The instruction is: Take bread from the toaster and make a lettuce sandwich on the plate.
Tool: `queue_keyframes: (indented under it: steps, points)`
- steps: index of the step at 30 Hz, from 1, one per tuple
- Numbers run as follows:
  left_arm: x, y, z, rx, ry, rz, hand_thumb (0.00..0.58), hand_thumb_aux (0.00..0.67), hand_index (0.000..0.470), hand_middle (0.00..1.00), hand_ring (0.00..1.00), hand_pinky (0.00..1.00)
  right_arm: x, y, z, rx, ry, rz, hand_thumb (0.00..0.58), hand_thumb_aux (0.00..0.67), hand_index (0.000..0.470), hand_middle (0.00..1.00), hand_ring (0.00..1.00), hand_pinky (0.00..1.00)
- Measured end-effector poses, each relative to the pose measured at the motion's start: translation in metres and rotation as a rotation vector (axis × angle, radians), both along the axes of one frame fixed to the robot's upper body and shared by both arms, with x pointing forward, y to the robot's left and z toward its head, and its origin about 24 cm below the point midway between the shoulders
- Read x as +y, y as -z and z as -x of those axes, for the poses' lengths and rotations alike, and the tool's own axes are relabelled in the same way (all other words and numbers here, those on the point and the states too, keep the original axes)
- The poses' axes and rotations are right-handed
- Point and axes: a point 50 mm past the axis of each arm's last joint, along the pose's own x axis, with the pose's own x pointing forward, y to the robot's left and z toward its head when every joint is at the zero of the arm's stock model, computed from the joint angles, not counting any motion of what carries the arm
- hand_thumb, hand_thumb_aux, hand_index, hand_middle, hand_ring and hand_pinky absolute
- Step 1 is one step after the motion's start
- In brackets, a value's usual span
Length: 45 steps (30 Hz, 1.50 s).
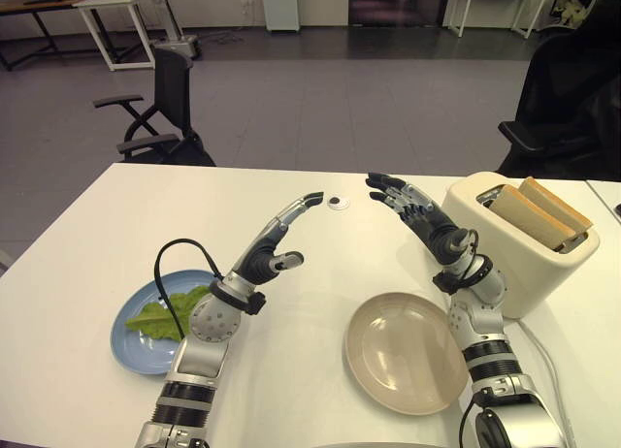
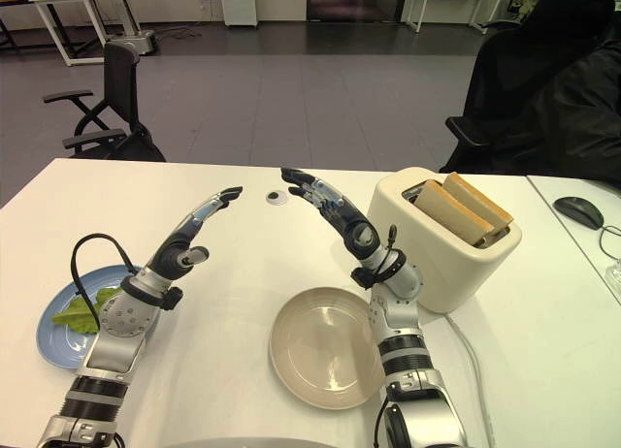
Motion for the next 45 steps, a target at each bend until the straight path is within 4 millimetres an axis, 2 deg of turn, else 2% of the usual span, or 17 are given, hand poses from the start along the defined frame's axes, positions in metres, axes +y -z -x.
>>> queue_keyframes:
  steps: [14, 17, 18, 20, 22, 24, 26, 28, 31, 35, 36, 37, 38, 39, 40, 43, 45]
  points:
    - [0.0, 0.0, 0.0, -0.004, 0.0, 0.0, 0.0, 0.0, 0.0, 0.0, 0.0, 0.0, 0.001, 0.001, 0.001, -0.01, 0.001, 0.032, 0.0, 0.0, 0.0, 0.0, 0.0, 0.0]
    - [-0.001, -0.001, -0.001, -0.008, 0.003, -0.004, 0.0, 0.0, 0.0, 0.0, 0.0, 0.0, -0.005, -0.016, 0.009, -0.107, 0.018, 0.059, 0.0, 0.0, 0.0, 0.0, 0.0, 0.0]
    - [-0.001, -0.002, -0.002, -0.01, 0.004, -0.006, 0.0, 0.0, 0.0, 0.0, 0.0, 0.0, -0.014, -0.032, 0.016, -0.168, 0.037, 0.048, 0.0, 0.0, 0.0, 0.0, 0.0, 0.0]
    - [-0.003, -0.002, -0.002, -0.013, 0.007, -0.006, 0.0, 0.0, 0.0, 0.0, 0.0, 0.0, -0.044, -0.071, 0.03, -0.296, 0.142, 0.057, 0.0, 0.0, 0.0, 0.0, 0.0, 0.0]
    - [-0.005, -0.001, -0.004, -0.006, 0.013, -0.007, 0.0, 0.0, 0.0, 0.0, 0.0, 0.0, -0.094, -0.113, 0.043, -0.414, 0.412, 0.193, 0.0, 0.0, 0.0, 0.0, 0.0, 0.0]
    - [-0.011, 0.0, -0.008, -0.002, 0.03, -0.006, 0.0, 0.0, 0.0, 0.0, 0.0, 0.0, -0.129, -0.131, 0.047, -0.431, 0.679, 0.372, 0.0, 0.0, 0.0, 0.0, 0.0, 0.0]
    - [-0.019, -0.001, -0.011, -0.004, 0.05, 0.005, 0.0, 0.0, 0.0, 0.0, 0.0, 0.0, -0.16, -0.129, 0.045, -0.356, 0.887, 0.542, 0.0, 0.0, 0.0, 0.0, 0.0, 0.0]
    - [-0.02, -0.002, -0.014, -0.005, 0.053, -0.002, 0.0, 0.0, 0.0, 0.0, 0.0, 0.0, -0.185, -0.115, 0.042, -0.24, 1.012, 0.676, 0.0, 0.0, 0.0, 0.0, 0.0, 0.0]
    - [-0.02, -0.001, -0.015, -0.004, 0.053, -0.003, 0.0, 0.0, 0.0, 0.0, 0.0, 0.0, -0.211, -0.089, 0.033, -0.078, 1.113, 0.813, 0.0, 0.0, 0.0, 0.0, 0.0, 0.0]
    - [-0.021, -0.001, -0.015, -0.004, 0.057, -0.004, 0.0, 0.0, 0.0, 0.0, 0.0, 0.0, -0.227, -0.053, 0.025, 0.102, 1.123, 0.858, 0.0, 0.0, 0.0, 0.0, 0.0, 0.0]
    - [-0.021, -0.001, -0.015, -0.004, 0.058, -0.004, 0.0, 0.0, 0.0, 0.0, 0.0, 0.0, -0.229, -0.048, 0.023, 0.125, 1.123, 0.86, 0.045, 0.026, 0.018, 0.0, 0.0, 0.0]
    - [-0.022, -0.001, -0.015, -0.005, 0.06, -0.004, 0.0, 0.0, 0.0, 0.0, 0.0, 0.0, -0.229, -0.044, 0.021, 0.144, 1.113, 0.864, 0.223, 0.145, 0.101, 0.0, 0.0, 0.0]
    - [-0.022, -0.001, -0.015, -0.007, 0.061, -0.005, 0.0, 0.0, 0.0, 0.0, 0.0, 0.0, -0.229, -0.042, 0.019, 0.154, 1.108, 0.863, 0.307, 0.21, 0.147, 0.0, 0.0, 0.0]
    - [-0.022, -0.001, -0.015, -0.008, 0.061, -0.005, 0.0, 0.0, 0.0, 0.0, 0.0, 0.0, -0.228, -0.041, 0.017, 0.159, 1.103, 0.863, 0.337, 0.236, 0.166, 0.0, 0.0, 0.0]
    - [-0.022, -0.001, -0.015, -0.008, 0.061, -0.005, 0.0, 0.0, 0.0, 0.0, 0.0, 0.0, -0.227, -0.039, 0.016, 0.163, 1.097, 0.865, 0.413, 0.31, 0.217, 0.0, 0.0, 0.0]
    - [-0.022, -0.001, -0.015, -0.009, 0.062, -0.005, 0.0, 0.0, 0.0, 0.0, 0.0, 0.0, -0.229, -0.039, 0.014, 0.176, 1.11, 0.85, 0.46, 0.365, 0.256, 0.0, 0.0, 0.0]
    - [-0.022, -0.001, -0.015, -0.009, 0.062, -0.006, 0.0, 0.0, 0.0, 0.0, 0.0, 0.0, -0.231, -0.039, 0.013, 0.183, 1.118, 0.853, 0.458, 0.363, 0.254, 0.0, 0.0, 0.0]
